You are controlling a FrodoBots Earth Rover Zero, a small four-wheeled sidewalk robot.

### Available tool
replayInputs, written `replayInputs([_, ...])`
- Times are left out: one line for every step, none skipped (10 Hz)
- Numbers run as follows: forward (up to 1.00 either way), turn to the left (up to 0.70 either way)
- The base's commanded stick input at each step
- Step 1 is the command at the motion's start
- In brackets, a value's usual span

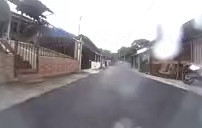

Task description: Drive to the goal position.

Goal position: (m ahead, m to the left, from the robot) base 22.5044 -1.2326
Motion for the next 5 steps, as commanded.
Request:
replayInputs([0.7,0.0])
replayInputs([0.7,0.0])
replayInputs([0.7,0.0])
replayInputs([0.7,0.0])
replayInputs([0.7,0.0])
